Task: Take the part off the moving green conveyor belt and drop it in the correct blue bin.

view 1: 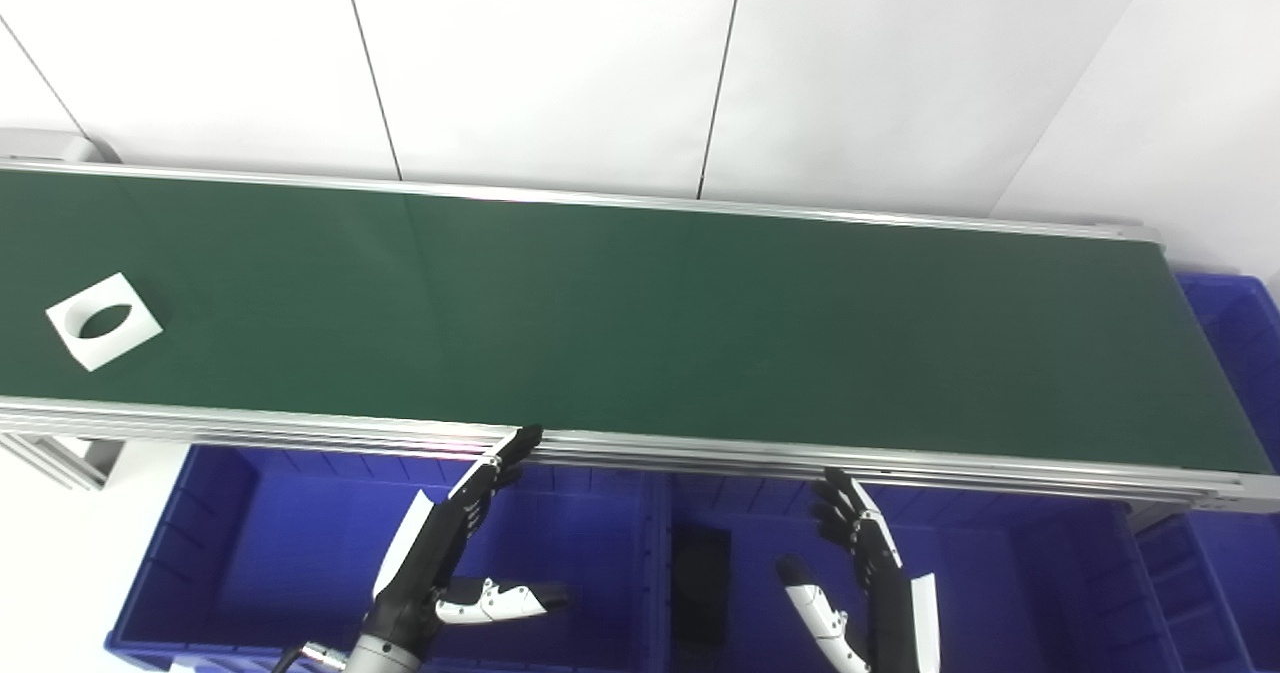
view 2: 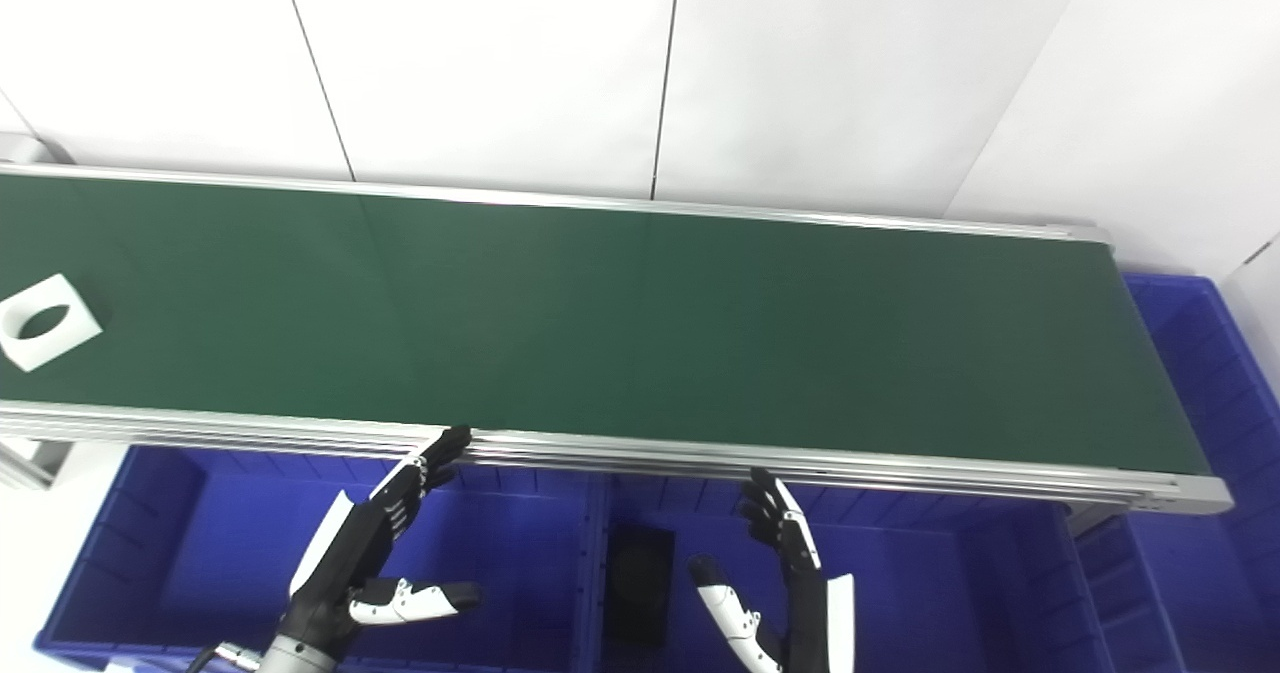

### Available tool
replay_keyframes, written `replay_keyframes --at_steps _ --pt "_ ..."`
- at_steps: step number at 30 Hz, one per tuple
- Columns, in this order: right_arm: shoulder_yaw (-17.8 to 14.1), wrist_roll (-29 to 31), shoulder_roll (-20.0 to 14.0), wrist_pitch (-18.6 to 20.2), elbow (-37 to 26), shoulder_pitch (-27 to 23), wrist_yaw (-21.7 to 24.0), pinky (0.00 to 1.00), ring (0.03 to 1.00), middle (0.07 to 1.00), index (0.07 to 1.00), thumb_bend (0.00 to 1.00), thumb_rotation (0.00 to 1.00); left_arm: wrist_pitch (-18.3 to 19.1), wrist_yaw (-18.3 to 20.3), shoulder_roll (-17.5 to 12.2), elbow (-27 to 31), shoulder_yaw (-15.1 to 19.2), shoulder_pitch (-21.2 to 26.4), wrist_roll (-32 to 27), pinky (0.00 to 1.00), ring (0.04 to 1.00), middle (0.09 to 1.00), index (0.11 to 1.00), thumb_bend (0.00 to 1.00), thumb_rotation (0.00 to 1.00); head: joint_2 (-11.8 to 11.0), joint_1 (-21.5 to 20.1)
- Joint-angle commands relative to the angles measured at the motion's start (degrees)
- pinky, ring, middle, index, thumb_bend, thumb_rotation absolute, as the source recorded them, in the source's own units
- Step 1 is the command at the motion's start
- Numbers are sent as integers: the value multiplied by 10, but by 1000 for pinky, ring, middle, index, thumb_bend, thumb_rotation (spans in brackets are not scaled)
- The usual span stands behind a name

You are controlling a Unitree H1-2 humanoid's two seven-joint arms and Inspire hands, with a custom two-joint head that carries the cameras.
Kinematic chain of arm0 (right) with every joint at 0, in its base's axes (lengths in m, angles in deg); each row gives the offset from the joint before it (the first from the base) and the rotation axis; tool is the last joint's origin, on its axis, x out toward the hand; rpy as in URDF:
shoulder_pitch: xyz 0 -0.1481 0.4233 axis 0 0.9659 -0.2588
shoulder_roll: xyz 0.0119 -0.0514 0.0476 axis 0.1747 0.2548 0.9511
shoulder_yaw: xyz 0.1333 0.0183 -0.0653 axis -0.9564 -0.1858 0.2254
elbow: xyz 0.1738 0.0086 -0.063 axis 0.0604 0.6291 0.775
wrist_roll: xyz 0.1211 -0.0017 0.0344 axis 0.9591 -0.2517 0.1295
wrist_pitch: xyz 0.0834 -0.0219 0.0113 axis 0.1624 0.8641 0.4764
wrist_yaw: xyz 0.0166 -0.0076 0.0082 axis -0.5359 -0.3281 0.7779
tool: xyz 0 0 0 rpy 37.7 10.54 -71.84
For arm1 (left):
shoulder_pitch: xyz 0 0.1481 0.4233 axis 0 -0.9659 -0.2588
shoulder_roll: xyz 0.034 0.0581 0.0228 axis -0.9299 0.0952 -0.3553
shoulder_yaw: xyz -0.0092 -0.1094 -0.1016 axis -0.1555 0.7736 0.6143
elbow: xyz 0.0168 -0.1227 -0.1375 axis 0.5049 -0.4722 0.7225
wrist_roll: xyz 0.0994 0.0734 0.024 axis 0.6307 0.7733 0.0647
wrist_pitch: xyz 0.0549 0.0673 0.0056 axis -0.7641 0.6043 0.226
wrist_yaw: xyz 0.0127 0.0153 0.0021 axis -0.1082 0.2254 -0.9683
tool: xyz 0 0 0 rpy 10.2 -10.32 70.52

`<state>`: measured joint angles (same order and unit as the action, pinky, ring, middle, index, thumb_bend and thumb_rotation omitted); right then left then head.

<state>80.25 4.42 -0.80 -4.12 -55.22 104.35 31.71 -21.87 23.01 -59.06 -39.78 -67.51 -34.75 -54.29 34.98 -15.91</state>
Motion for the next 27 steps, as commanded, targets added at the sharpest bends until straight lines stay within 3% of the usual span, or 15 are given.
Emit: replay_keyframes --at_steps 1,7,11,16,20,22,27 --pt "-1 -3 6 -35 -8 1 -14 756 780 816 858 610 706 -26 -5 1 6 0 6 -1 924 943 925 907 983 426 0 0" --pt "5 8 2 -35 -8 0 -13 766 782 816 858 609 688 -26 -6 1 6 -1 5 -3 919 938 920 904 980 419 -4 5" --pt "8 11 -6 -35 -2 -3 -18 770 785 816 858 602 675 -26 -17 3 3 -7 6 5 911 936 919 900 975 413 -24 60" --pt "17 24 -26 -35 5 -4 -26 781 800 829 883 606 734 -26 -48 3 -4 -28 10 20 851 899 889 858 990 412 -53 135" --pt "24 43 -37 -35 11 -6 -31 834 829 847 897 533 744 -26 -83 -5 -5 -53 14 41 836 882 869 847 998 421 -74 185" --pt "26 50 -43 -35 13 -6 -26 897 868 880 933 430 785 -26 -100 -10 -5 -66 16 50 826 875 859 836 1000 422 -83 205" --pt "24 54 -51 -35 16 -8 -24 931 893 907 971 277 838 -26 -138 -20 -16 -96 27 61 802 858 853 821 1000 404 -96 237"
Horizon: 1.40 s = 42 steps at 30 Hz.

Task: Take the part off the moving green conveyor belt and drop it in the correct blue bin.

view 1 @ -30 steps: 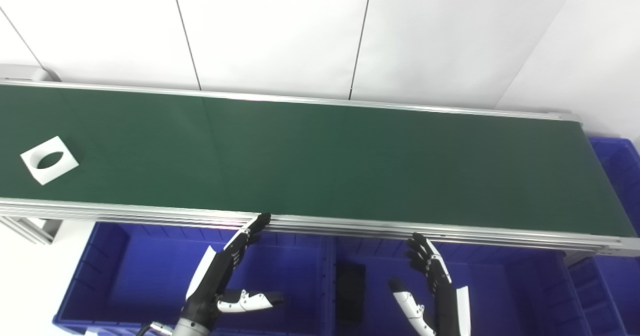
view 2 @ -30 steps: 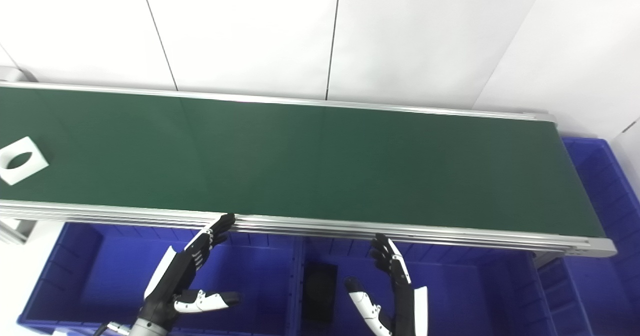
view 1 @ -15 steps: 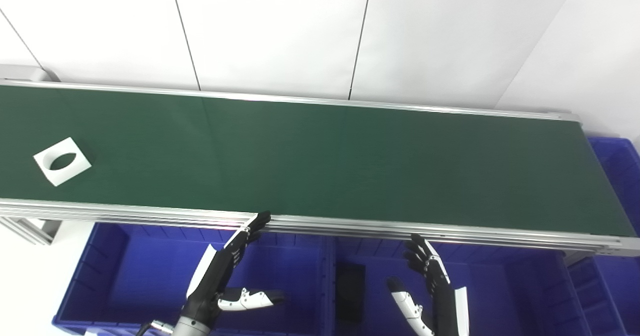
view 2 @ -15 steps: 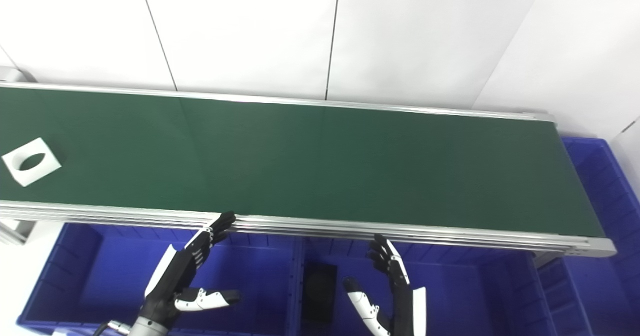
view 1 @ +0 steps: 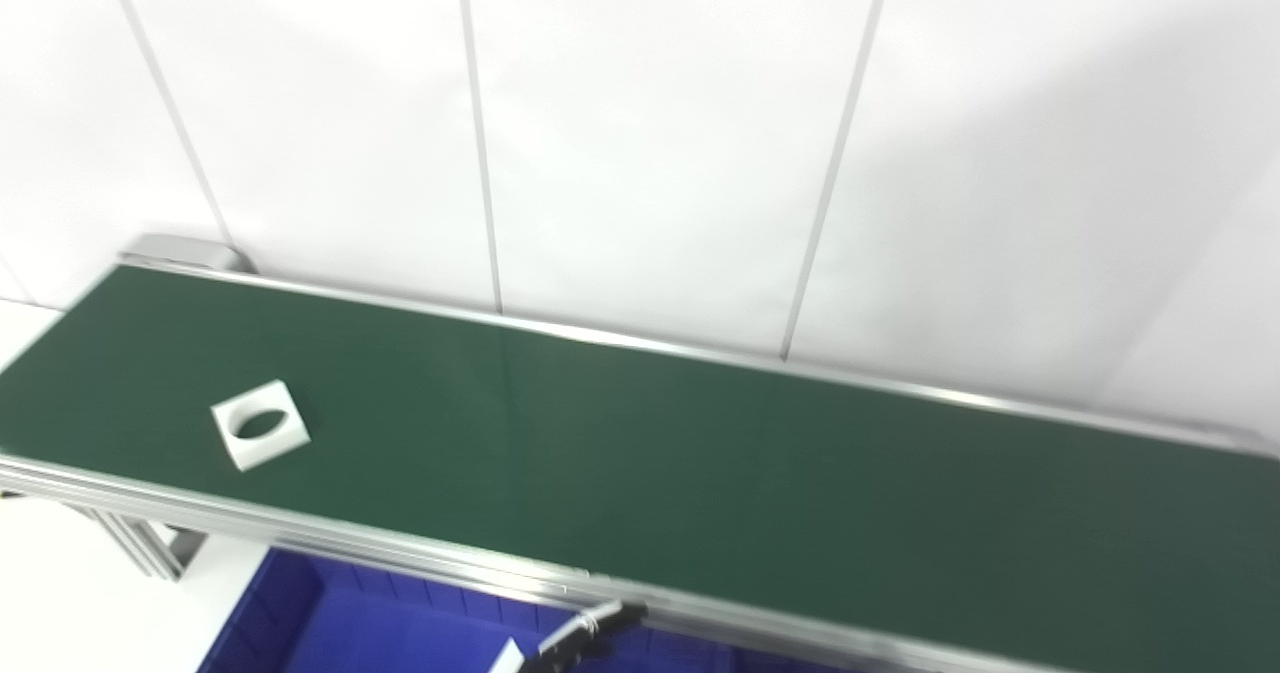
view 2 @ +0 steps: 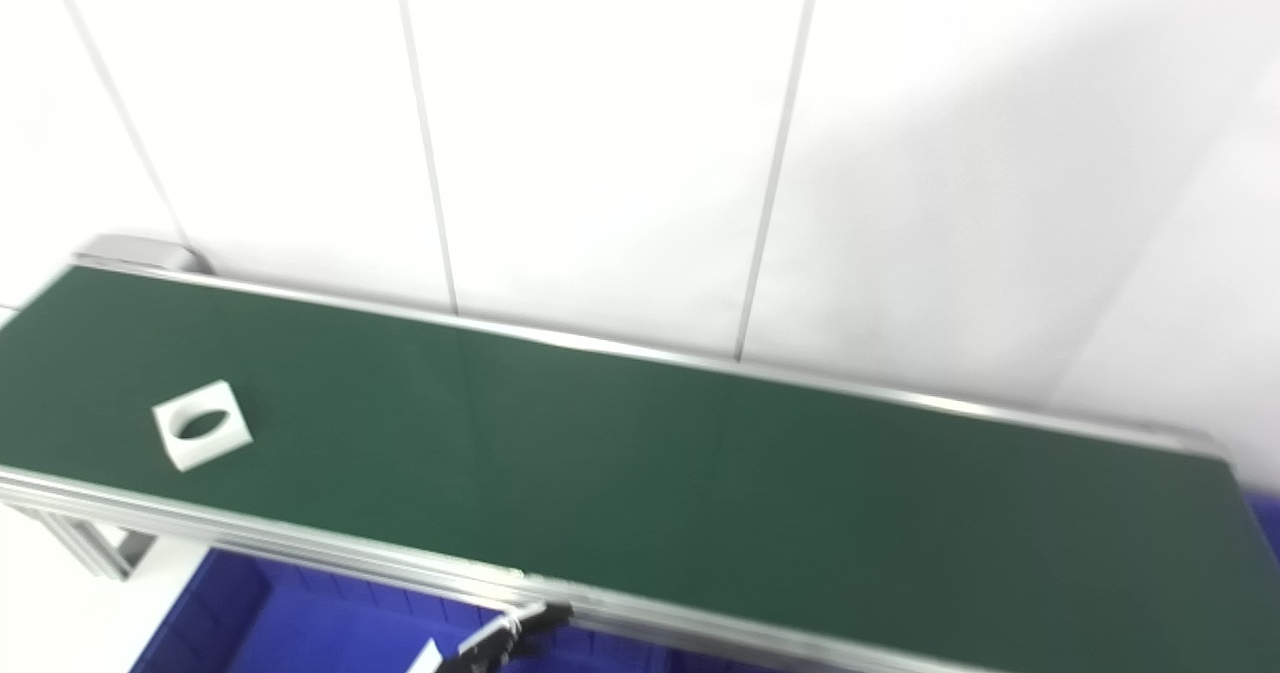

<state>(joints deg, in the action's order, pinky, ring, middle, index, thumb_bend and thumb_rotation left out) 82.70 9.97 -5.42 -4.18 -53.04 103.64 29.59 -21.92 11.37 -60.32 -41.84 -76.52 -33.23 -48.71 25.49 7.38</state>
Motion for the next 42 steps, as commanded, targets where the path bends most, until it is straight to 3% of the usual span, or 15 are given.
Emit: replay_keyframes --at_steps 1,5,13,20,22,27,33,38,42 --pt "-3 -1 -5 -34 -3 -1 -1 930 896 912 975 266 873 -25 -26 -9 3 -11 14 2 792 850 848 816 1000 398 -3 7" --pt "-6 6 -6 -34 2 -4 3 966 912 931 990 292 979 -25 -49 -18 -4 -32 24 1 761 833 843 804 992 386 -7 15" --pt "-4 15 -8 -34 10 -12 2 982 916 937 999 239 1000 -25 -80 -34 5 -55 33 4 741 823 839 796 1000 399 -7 19" --pt "-6 24 -4 -34 6 -11 4 985 917 934 998 226 1000 -25 -74 -42 84 -43 10 -8 725 809 817 784 1000 418 -3 20" --pt "-7 29 -4 -34 6 -11 8 995 923 938 999 229 1000 -25 -83 -45 114 -35 9 1 704 787 798 774 1000 416 0 21" --pt "-6 31 -6 -34 8 -15 6 978 922 938 999 224 1000 -25 -34 -53 173 0 6 -26 747 814 822 800 1000 402 3 23" --pt "-9 31 -8 -34 10 -19 6 962 908 925 984 273 1000 -23 -12 -39 215 74 18 14 739 810 831 825 1000 455 13 26" --pt "-13 25 -10 -34 13 -23 5 948 889 898 971 339 1000 10 24 -34 224 115 42 15 789 858 863 854 1000 461 21 27" --pt "-18 31 -11 -34 13 -24 11 957 878 888 955 386 996 57 57 -36 239 138 62 12 854 909 904 891 971 462 21 39"
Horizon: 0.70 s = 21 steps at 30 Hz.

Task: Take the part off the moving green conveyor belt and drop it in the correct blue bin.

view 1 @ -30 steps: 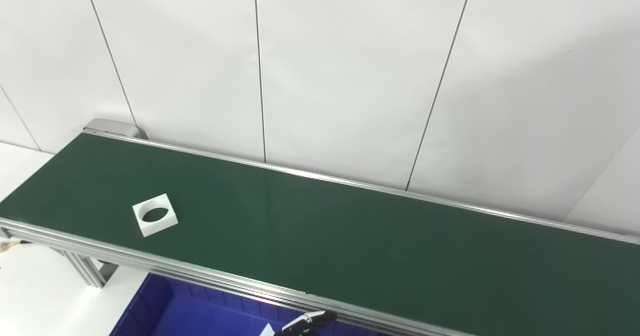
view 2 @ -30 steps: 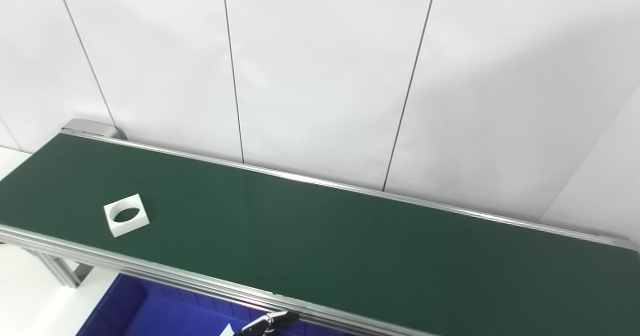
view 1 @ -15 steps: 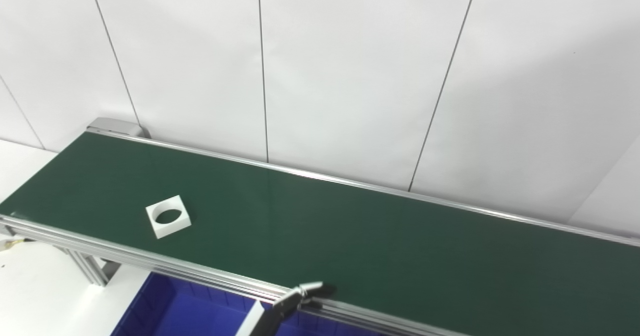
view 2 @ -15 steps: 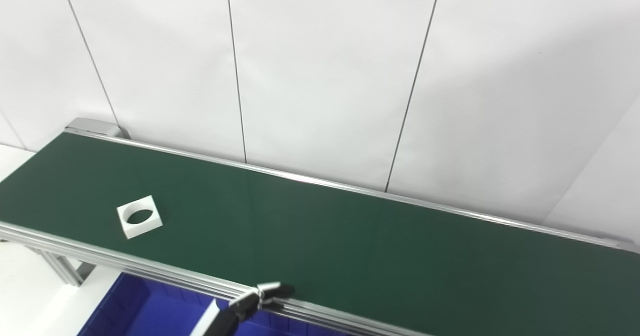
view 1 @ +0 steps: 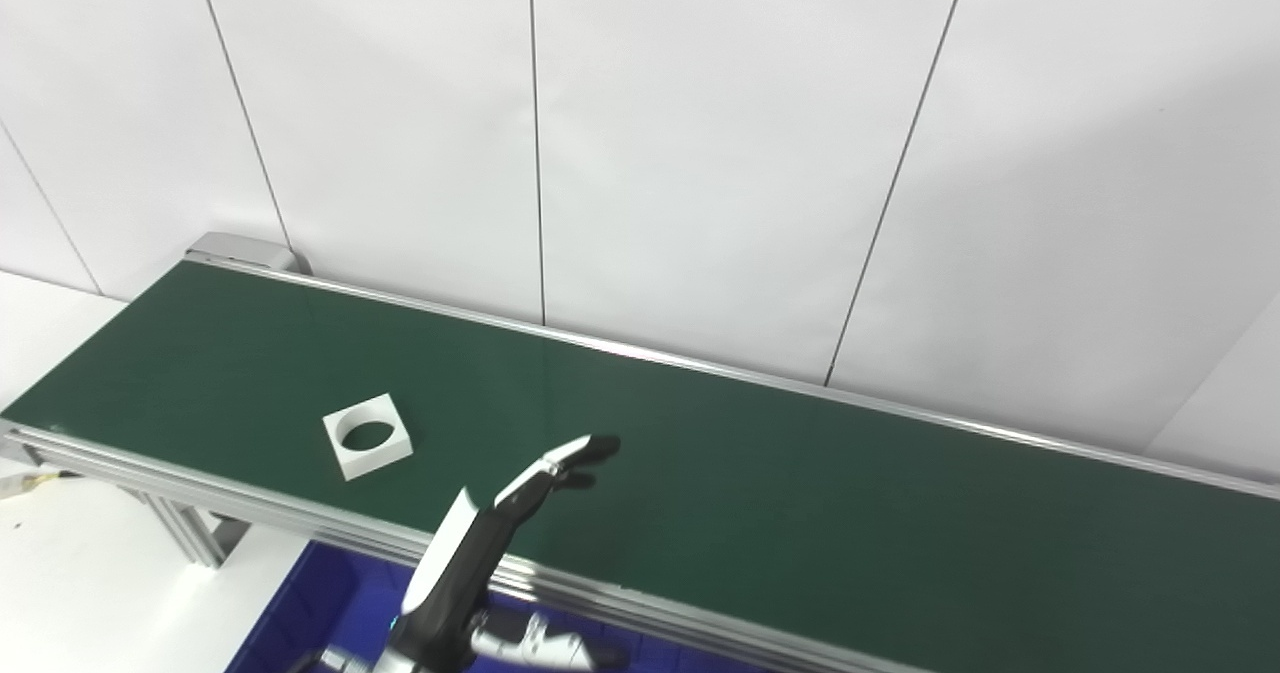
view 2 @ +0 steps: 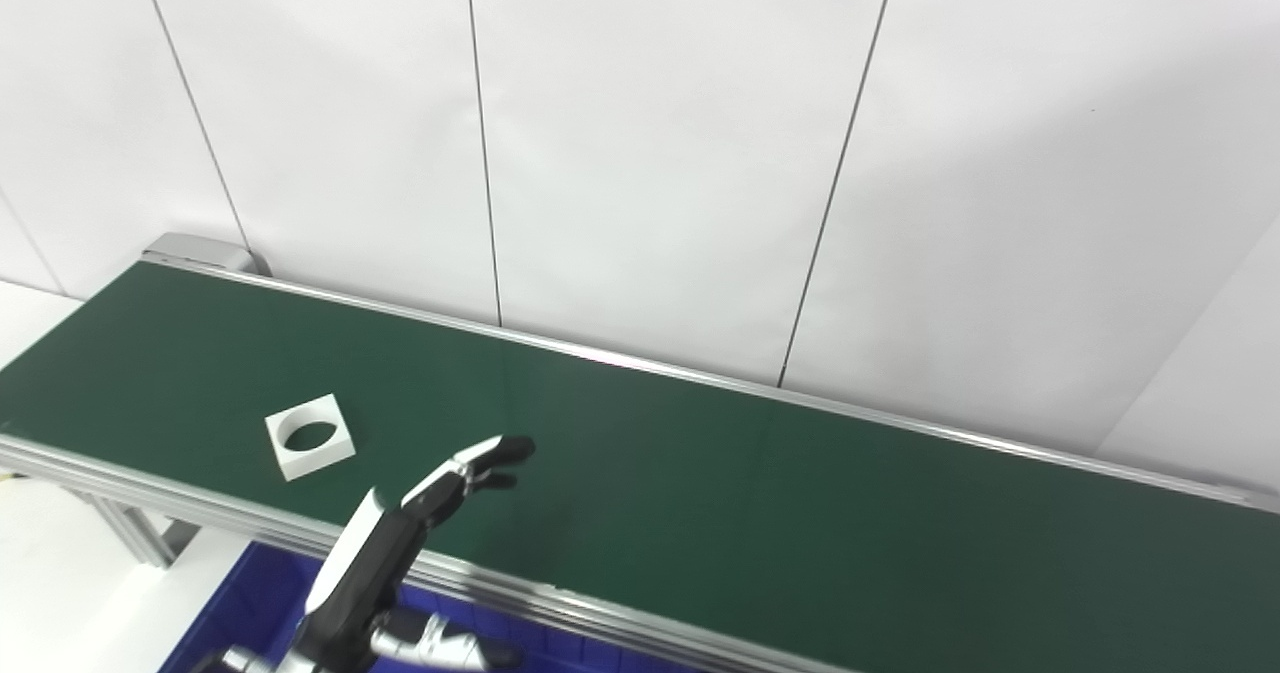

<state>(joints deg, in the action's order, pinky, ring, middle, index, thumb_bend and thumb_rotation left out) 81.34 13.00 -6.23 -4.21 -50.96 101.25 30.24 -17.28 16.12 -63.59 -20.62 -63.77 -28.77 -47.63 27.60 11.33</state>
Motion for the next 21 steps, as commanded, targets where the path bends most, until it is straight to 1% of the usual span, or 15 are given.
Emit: replay_keyframes --at_steps 1,2,4,6,8,9,11,12,15,17,18,19,21 --pt "-5 3 -3 -34 -8 -1 8 964 882 890 955 396 987 25 14 -1 32 18 22 12 858 916 914 900 964 469 0 4" --pt "-6 6 -3 -34 -8 -2 10 959 884 892 954 403 972 41 18 0 37 25 27 23 865 928 931 916 954 487 0 5" --pt "-7 10 -3 -34 -8 -3 15 950 882 893 953 401 963 68 25 -1 44 40 41 46 874 935 941 926 940 493 0 11" --pt "-8 11 -2 -34 -8 -3 19 953 887 898 955 405 974 94 31 -4 47 55 59 68 882 936 948 943 898 501 -1 15" --pt "-10 11 -2 -34 -8 -3 23 991 901 905 963 395 995 125 38 -8 47 70 77 87 861 930 955 954 869 510 0 20" --pt "-11 12 -1 -34 -7 -3 24 995 902 907 965 386 998 137 41 -10 44 78 86 93 867 931 960 956 859 505 -1 24" --pt "-12 13 -1 -34 -6 -5 24 998 903 908 965 379 1000 154 47 -16 34 92 101 95 872 933 962 957 855 498 -1 28" --pt "-12 13 -1 -34 -6 -5 24 999 903 908 966 379 1000 160 50 -19 28 98 108 94 897 948 971 958 858 483 -1 28" --pt "-12 12 -2 -34 -8 -5 27 981 903 910 971 369 1000 177 55 -38 -2 119 141 98 917 961 979 964 869 476 0 32" --pt "-13 14 -1 -34 -8 -6 27 992 906 912 973 350 1000 186 58 -49 -17 127 156 104 895 951 978 967 871 476 1 33" --pt "-13 15 -2 -34 -7 -7 27 997 911 914 974 335 1000 191 59 -53 -23 130 162 106 875 943 977 964 870 460 1 34" --pt "-12 16 -3 -34 -6 -7 27 1000 916 916 975 340 1000 196 61 -59 -31 132 169 109 827 924 975 960 874 453 1 34" --pt "-10 15 -5 -34 -4 -9 25 1000 918 916 975 340 1000 204 62 -71 -47 133 181 117 795 909 973 960 872 448 2 35"
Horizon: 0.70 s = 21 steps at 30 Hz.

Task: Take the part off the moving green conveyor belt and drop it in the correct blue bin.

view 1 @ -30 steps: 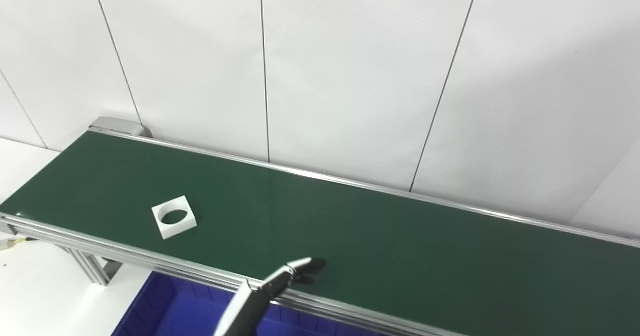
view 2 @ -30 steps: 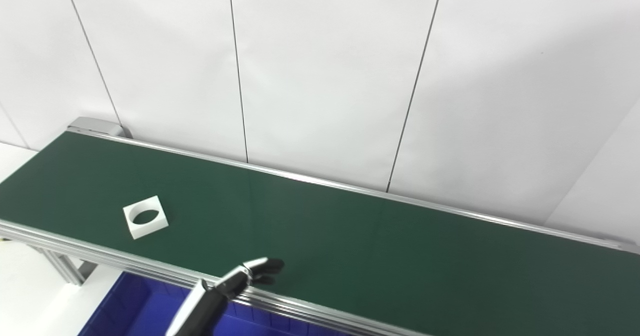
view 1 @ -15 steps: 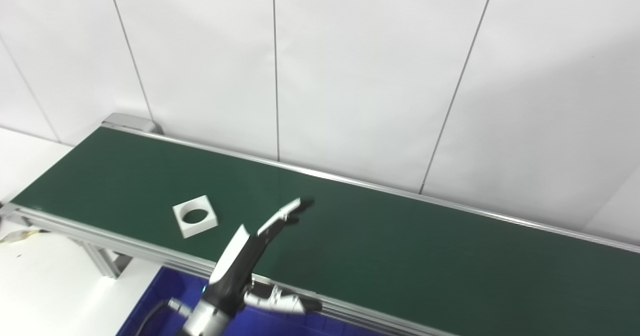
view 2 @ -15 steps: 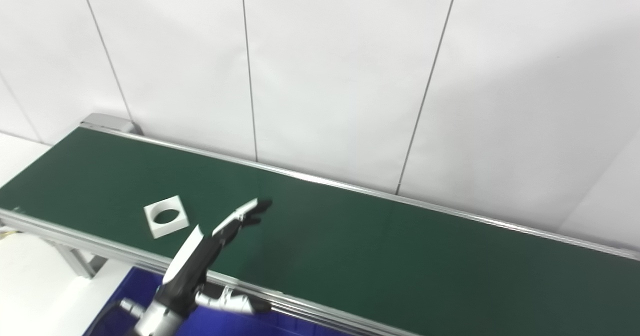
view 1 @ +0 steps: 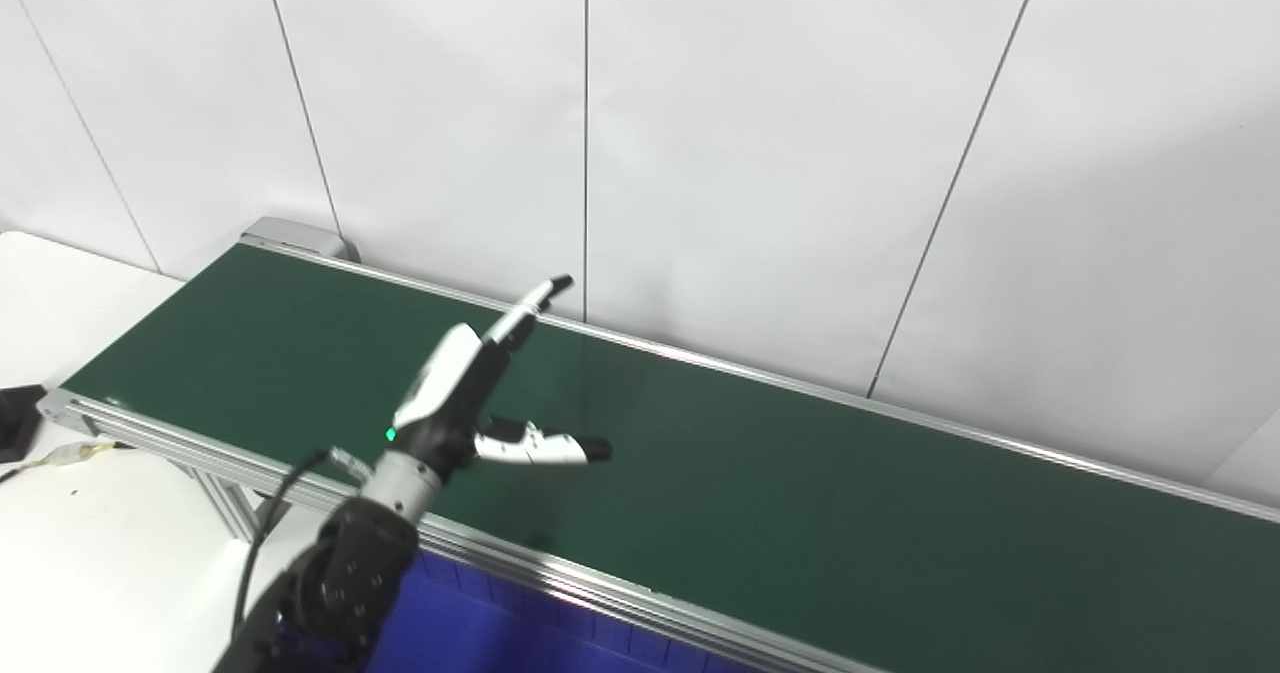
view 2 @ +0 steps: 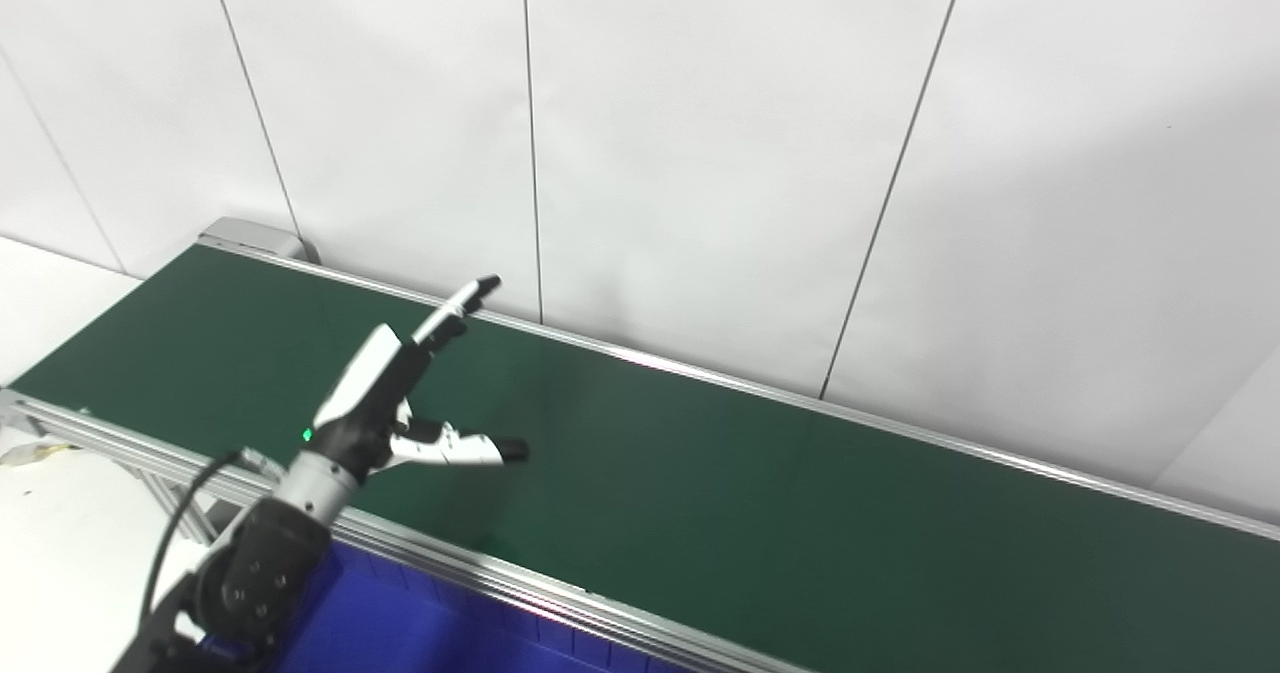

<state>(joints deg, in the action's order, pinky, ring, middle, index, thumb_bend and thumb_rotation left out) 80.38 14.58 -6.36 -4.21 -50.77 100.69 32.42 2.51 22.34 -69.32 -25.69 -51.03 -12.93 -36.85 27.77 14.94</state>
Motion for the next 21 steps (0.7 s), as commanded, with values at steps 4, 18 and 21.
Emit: replay_keyframes --at_steps 4,18,21 --pt "0 0 -5 -34 -5 -5 -1 998 910 908 973 338 1000 26 -1 -31 -22 5 43 41 732 867 960 956 907 451 0 0" --pt "5 1 -8 -34 -5 -8 -3 1000 912 909 972 303 1000 29 -17 -65 -163 -14 82 103 818 911 967 952 941 319 -2 2" --pt "6 2 -9 -34 -5 -8 -4 1000 905 908 972 302 1000 25 -23 -68 -194 -21 85 109 808 908 969 946 964 273 -2 2"
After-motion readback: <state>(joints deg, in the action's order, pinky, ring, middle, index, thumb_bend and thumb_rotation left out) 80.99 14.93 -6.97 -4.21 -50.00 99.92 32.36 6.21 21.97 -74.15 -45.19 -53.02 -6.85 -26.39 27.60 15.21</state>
